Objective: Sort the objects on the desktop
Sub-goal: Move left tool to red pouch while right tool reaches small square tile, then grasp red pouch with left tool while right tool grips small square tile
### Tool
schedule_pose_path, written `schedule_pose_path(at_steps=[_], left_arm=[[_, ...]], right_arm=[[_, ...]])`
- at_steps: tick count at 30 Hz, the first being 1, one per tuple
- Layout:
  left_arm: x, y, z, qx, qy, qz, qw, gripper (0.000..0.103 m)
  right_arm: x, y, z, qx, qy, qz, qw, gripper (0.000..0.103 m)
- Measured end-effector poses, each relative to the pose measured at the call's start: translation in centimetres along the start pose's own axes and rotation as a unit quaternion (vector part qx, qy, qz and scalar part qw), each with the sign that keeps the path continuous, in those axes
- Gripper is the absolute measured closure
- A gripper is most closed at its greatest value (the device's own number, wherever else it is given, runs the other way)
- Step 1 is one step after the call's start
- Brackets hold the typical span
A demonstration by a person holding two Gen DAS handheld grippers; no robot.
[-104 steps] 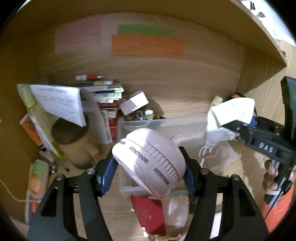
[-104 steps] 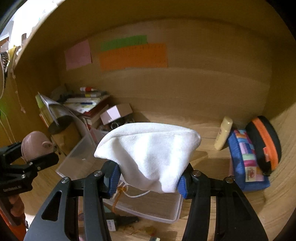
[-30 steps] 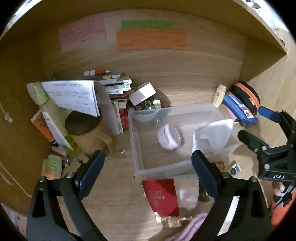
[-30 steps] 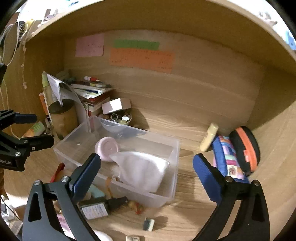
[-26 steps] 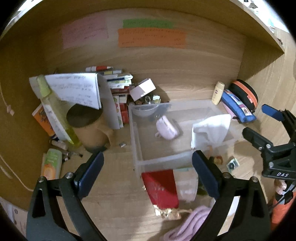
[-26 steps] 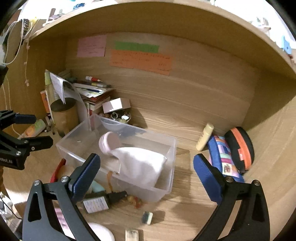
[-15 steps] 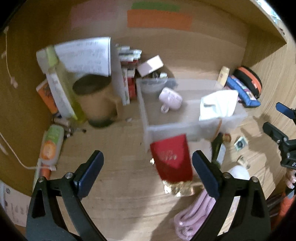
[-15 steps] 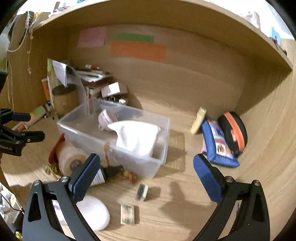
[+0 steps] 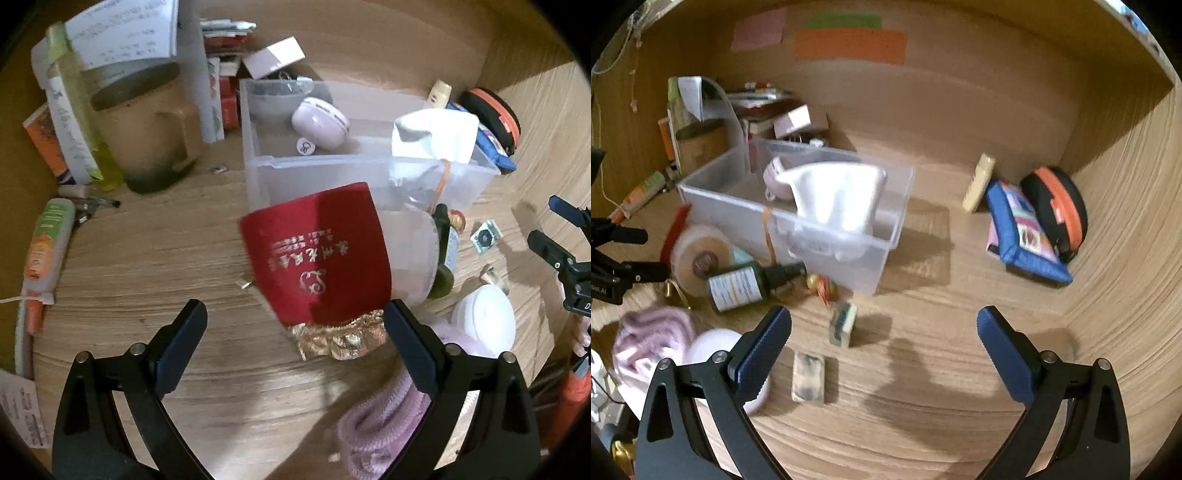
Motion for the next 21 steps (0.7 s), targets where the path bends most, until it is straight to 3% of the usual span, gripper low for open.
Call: schedule_pose_path(at_steps=[7, 11, 15, 17, 21], left_arm=[[0.8, -0.3, 0.1, 0.007, 0.003, -0.014, 0.9999, 0.006], [0.6, -0.5, 0.2, 0.019, -0.009, -0.009, 0.9997, 0.007], [0.7, -1.0, -0.1, 0.032, -0.006, -0.012, 0.9994, 0.027], [0.9, -0.6, -0.3, 0.030, -0.005, 0.002, 0.9995, 0.035], [0.8, -0.1, -0.6, 0.025, -0.005, 0.011, 0.9996, 0.073]], right_arm=[[2.3, -0.7, -1.5, 0.016, 0.038, 0.033, 0.999, 0.003], [3.5, -0.6, -1.8, 0.028, 0.056, 0.059, 0.996, 0.008], [4.4, 0.8, -1.8, 0.018, 0.071, 0.080, 0.994, 0.027], [4.9, 1.5, -1.8, 0.010, 0.079, 0.078, 0.994, 0.045], [5.6, 2.4, -2.0, 0.016, 0.092, 0.091, 0.991, 0.069]])
Point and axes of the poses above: each gripper's, at about its wrist camera, not at the fingertips, and x roughly the way its jaws point, y to its left, z to its top, the point moved 9 cm from there along x, roughly the way its jaws point, and after that the axes turned 6 degrees about x, right-handed, at the moved point
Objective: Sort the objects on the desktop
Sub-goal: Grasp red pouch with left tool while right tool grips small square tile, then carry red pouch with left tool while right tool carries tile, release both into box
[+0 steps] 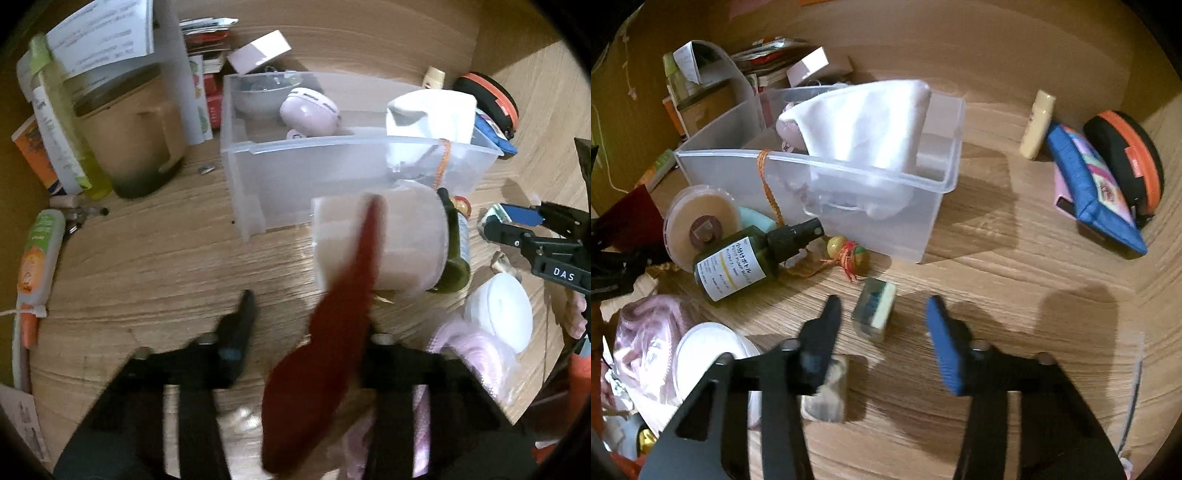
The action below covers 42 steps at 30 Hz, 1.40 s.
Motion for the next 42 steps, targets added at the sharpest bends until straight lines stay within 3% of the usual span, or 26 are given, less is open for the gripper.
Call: schedule_pose_path(at_steps=[2, 4, 14, 18, 33, 42], left_arm=[[-0.3, 0.6, -0.1, -0.010, -0.002, 0.003, 0.9999, 0.079], [-0.8, 1.2, -0.2, -0.018, -0.008, 0.003, 0.9998, 0.086], [-4.2, 3.0, 1.0, -0.050, -0.047, 0.024, 0.9973, 0.092], [-6.2, 2.7, 3.1, -0.062, -0.080, 0.012, 0.9948, 0.092], [-9.8, 0.4, 11.0, -0.013, -0.127, 0.005, 0.9918, 0.092], [-11.0, -0.3, 14.9, 0.003, -0.157, 0.028, 0.9871, 0.092]], right_arm=[[0.2, 0.1, -0.1, 0.006, 0.003, 0.006, 1.000, 0.084], [0.3, 0.1, -0.1, 0.011, 0.003, 0.011, 1.000, 0.088], [-1.5, -0.6, 1.1, 0.021, -0.025, 0.012, 0.999, 0.088], [-2.9, -0.3, 2.1, 0.025, -0.045, 0.018, 0.999, 0.088], [-6.6, 0.3, 5.9, -0.012, -0.100, 0.012, 0.995, 0.088], [-6.4, -1.4, 7.6, 0.001, -0.104, 0.009, 0.995, 0.088]])
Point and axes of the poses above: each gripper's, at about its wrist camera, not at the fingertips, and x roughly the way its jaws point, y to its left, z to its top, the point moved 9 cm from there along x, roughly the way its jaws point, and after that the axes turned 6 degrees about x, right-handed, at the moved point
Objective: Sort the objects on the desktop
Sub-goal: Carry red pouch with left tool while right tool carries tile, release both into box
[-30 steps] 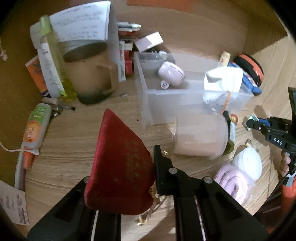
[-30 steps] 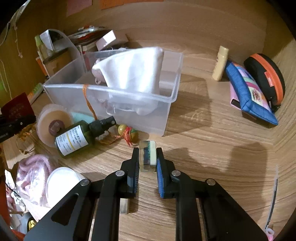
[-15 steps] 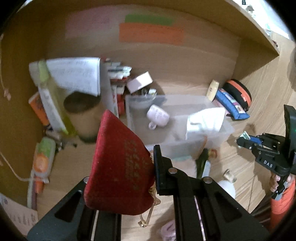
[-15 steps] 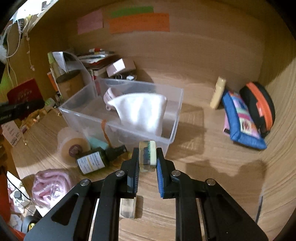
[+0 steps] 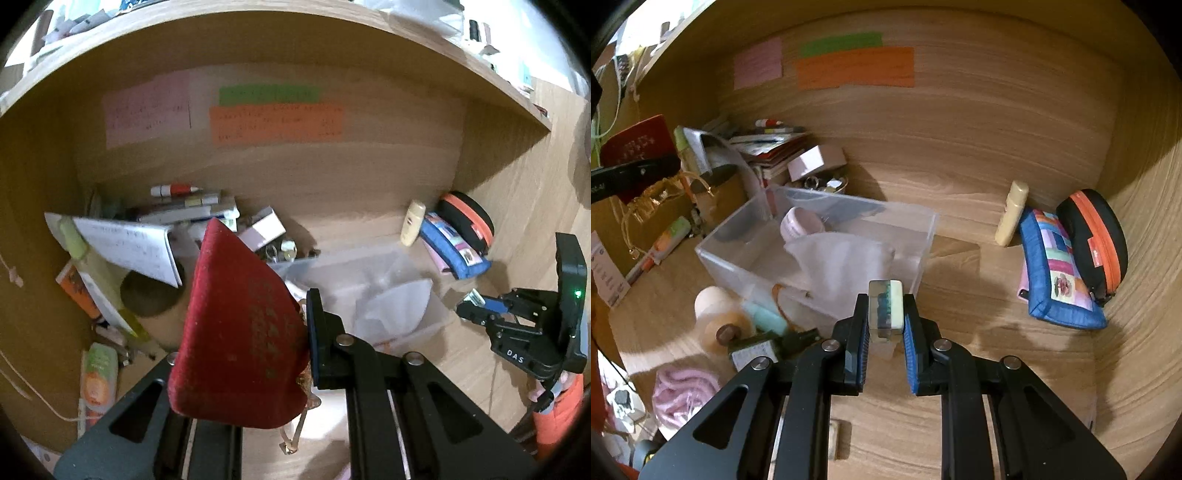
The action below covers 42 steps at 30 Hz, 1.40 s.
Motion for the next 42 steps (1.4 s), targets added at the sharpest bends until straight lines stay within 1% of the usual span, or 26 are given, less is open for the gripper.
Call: schedule_pose_path(at_steps=[5, 9, 16, 20, 22, 27, 32, 35, 36, 37, 38, 39, 40, 41, 42], left_arm=[[2.0, 0.6, 0.6, -0.015, 0.005, 0.003, 0.9999, 0.092], [4.5, 0.6, 0.5, -0.014, 0.018, 0.004, 0.9997, 0.092], [9.8, 1.2, -0.7, -0.028, 0.053, 0.000, 0.9982, 0.092], [11.8, 1.8, -1.6, -0.032, 0.068, 0.007, 0.9972, 0.092], [12.8, 1.9, -2.4, -0.034, 0.077, 0.005, 0.9964, 0.092], [13.9, 2.2, -3.3, -0.033, 0.091, 0.004, 0.9953, 0.092], [13.9, 1.9, -3.9, -0.014, 0.096, 0.008, 0.9952, 0.091], [13.9, 1.6, -4.1, -0.004, 0.099, 0.009, 0.9950, 0.091], [14.0, 1.5, -4.2, 0.000, 0.102, 0.009, 0.9948, 0.085], [14.0, 1.4, -4.3, 0.001, 0.104, 0.008, 0.9946, 0.076], [14.1, 1.3, -4.2, 0.003, 0.104, 0.007, 0.9945, 0.071], [14.0, 1.3, -4.2, 0.005, 0.103, 0.008, 0.9946, 0.061], [13.8, 1.2, -4.1, 0.009, 0.098, 0.014, 0.9950, 0.051], [13.6, 1.2, -4.0, 0.012, 0.094, 0.017, 0.9954, 0.047], [13.2, 1.0, -3.8, 0.017, 0.085, 0.018, 0.9961, 0.040]], right_arm=[[0.5, -0.1, 0.6, 0.008, -0.001, 0.007, 1.000, 0.088], [1.3, 0.0, 0.8, 0.013, 0.003, 0.015, 1.000, 0.088], [3.2, 0.4, 0.7, 0.010, 0.018, 0.022, 1.000, 0.088], [4.3, 0.3, 0.3, 0.008, 0.030, 0.022, 0.999, 0.088], [4.9, 0.3, 0.2, 0.008, 0.035, 0.025, 0.999, 0.088], [6.4, 0.7, 0.0, -0.002, 0.050, 0.022, 0.999, 0.088], [7.7, 1.1, -0.1, -0.009, 0.061, 0.015, 0.998, 0.088], [7.9, 1.3, 0.0, -0.011, 0.059, 0.015, 0.998, 0.088], [7.9, 1.4, -0.1, -0.012, 0.059, 0.017, 0.998, 0.088], [7.9, 1.4, -0.1, -0.012, 0.058, 0.017, 0.998, 0.088], [7.9, 1.5, 0.0, -0.012, 0.059, 0.017, 0.998, 0.088], [7.9, 1.5, 0.0, -0.012, 0.060, 0.018, 0.998, 0.088], [7.8, 1.6, 0.0, -0.012, 0.060, 0.020, 0.998, 0.086], [7.8, 1.6, 0.0, -0.012, 0.062, 0.022, 0.998, 0.083], [7.7, 1.7, 0.0, -0.012, 0.062, 0.022, 0.998, 0.081]])
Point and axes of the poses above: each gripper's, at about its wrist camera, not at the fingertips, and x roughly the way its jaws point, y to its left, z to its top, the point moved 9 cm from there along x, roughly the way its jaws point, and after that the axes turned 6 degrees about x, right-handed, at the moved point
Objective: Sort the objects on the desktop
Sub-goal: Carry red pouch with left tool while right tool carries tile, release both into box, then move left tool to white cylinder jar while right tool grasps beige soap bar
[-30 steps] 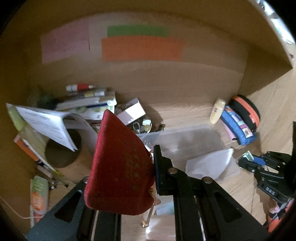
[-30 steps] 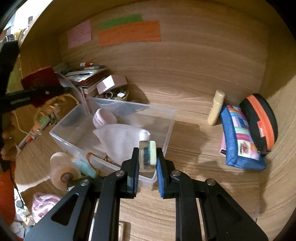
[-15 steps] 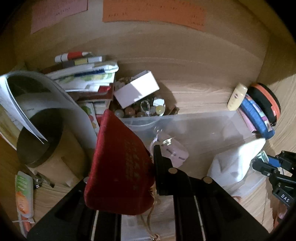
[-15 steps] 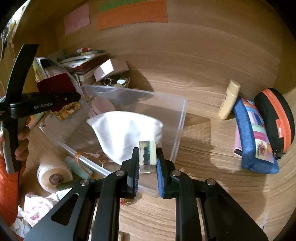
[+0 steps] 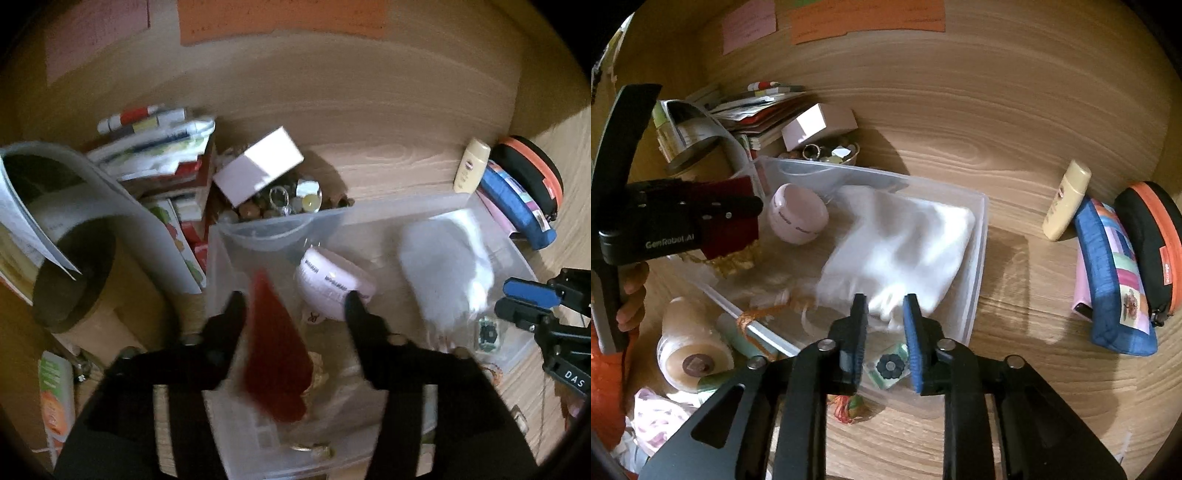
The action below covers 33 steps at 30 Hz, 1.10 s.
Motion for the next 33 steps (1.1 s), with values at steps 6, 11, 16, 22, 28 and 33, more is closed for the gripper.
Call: schedule_pose_path(at_steps=[6, 11, 16, 22, 28, 33], left_arm=[[-1.3, -0.7, 0.5, 0.011, -0.025, 0.002, 0.9996, 0.029], [-2.4, -1.2, 0.5, 0.024, -0.036, 0.010, 0.9990, 0.029], [-4.0, -1.6, -0.2, 0.034, -0.039, 0.024, 0.9984, 0.029], [-5.8, -2.1, -0.9, 0.032, -0.041, 0.029, 0.9982, 0.016], [-7.9, -1.7, -2.6, 0.027, -0.044, 0.035, 0.9980, 0.008], [-8.7, -2.0, -4.4, 0.034, -0.037, 0.039, 0.9980, 0.008]], right_arm=[[-1.5, 0.1, -0.1, -0.004, -0.013, -0.003, 1.000, 0.060], [-3.3, 0.0, -0.3, -0.002, -0.027, -0.005, 1.000, 0.044], [-5.1, 0.0, -0.5, 0.001, -0.043, -0.002, 0.999, 0.023], [-7.1, 0.2, -1.2, -0.001, -0.052, -0.008, 0.999, 0.021], [-8.9, -0.4, -2.6, 0.002, -0.057, -0.021, 0.998, 0.020], [-9.4, -1.0, -4.1, 0.009, -0.051, -0.019, 0.998, 0.019]])
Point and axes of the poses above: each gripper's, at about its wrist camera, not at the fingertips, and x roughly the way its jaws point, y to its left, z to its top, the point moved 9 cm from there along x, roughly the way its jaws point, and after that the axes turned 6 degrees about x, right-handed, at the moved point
